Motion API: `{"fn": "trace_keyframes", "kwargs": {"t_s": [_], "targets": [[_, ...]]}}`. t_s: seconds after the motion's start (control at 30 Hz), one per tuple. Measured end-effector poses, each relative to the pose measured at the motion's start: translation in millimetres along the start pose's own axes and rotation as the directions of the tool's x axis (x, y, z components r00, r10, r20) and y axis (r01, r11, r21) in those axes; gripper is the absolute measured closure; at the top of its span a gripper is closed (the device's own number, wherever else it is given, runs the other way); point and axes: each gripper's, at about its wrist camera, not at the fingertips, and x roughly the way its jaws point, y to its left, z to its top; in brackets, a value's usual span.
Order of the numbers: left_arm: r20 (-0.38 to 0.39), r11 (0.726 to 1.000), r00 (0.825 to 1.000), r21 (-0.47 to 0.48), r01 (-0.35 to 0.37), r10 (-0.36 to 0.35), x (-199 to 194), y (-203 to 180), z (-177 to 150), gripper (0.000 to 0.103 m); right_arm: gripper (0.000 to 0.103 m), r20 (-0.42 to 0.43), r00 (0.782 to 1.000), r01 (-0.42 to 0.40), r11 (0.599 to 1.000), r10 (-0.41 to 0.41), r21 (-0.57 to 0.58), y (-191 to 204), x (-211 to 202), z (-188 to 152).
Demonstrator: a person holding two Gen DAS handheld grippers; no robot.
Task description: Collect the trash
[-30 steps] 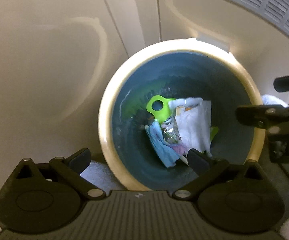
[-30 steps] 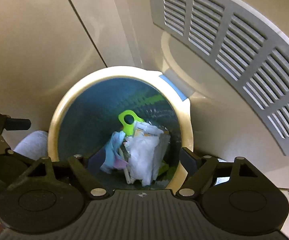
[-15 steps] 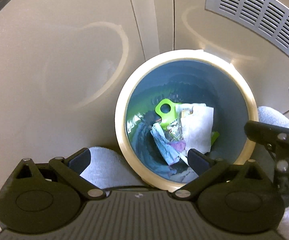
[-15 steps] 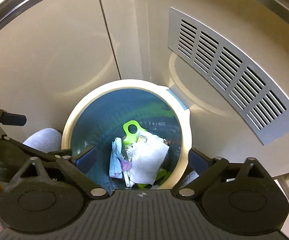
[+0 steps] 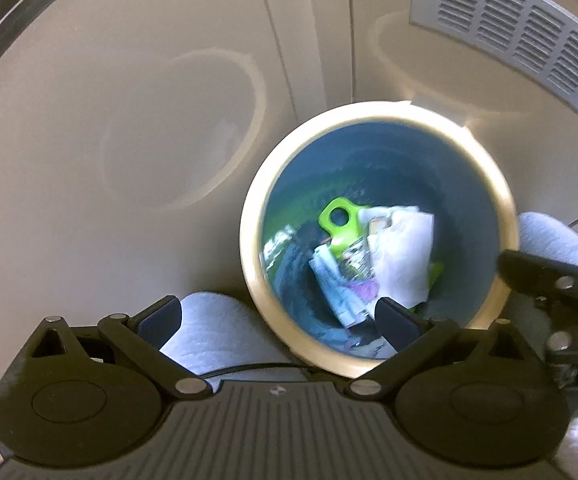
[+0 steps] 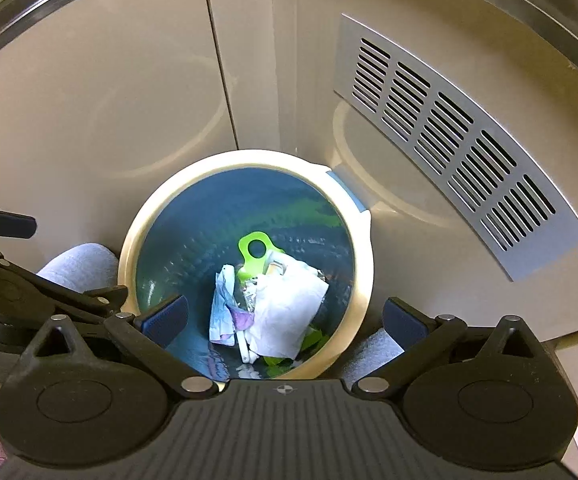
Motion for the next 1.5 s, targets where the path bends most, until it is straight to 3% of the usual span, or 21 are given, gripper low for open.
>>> {"fn": "trace_keyframes", "kwargs": {"t_s": [0.23, 0.53, 0.93, 1.5], "targets": [[0.032, 0.999, 0.999, -0.033, 0.023, -0.022, -6.3, 0.5, -0.1, 0.0, 0.0, -0.01, 1.0, -0.01, 1.0, 0.01, 0.002, -2.4, -0.1, -0.9], [0.024, 0.999, 0.999, -0.032, 0.027, -0.026, -5.8, -1.4, 1.1, 0.0, 0.0, -0.028, 1.0, -0.003, 1.0, 0.003, -0.014, 0.7, 3.0, -1.1], [0.018, 0.999, 0.999, -0.031, 0.03, -0.03, -4.7, -1.6, 1.4, 0.0, 0.0, -0.038, 0.998, -0.052, 0.999, 0.053, 0.011, -1.6, 6.3, -2.4], [0.014, 0.999, 0.999, -0.025, 0.041, -0.041, -4.1, -0.8, 2.3, 0.0, 0.0, -0.053, 0.998, -0.032, 0.999, 0.033, 0.017, -2.7, 9.9, -2.6]]}}
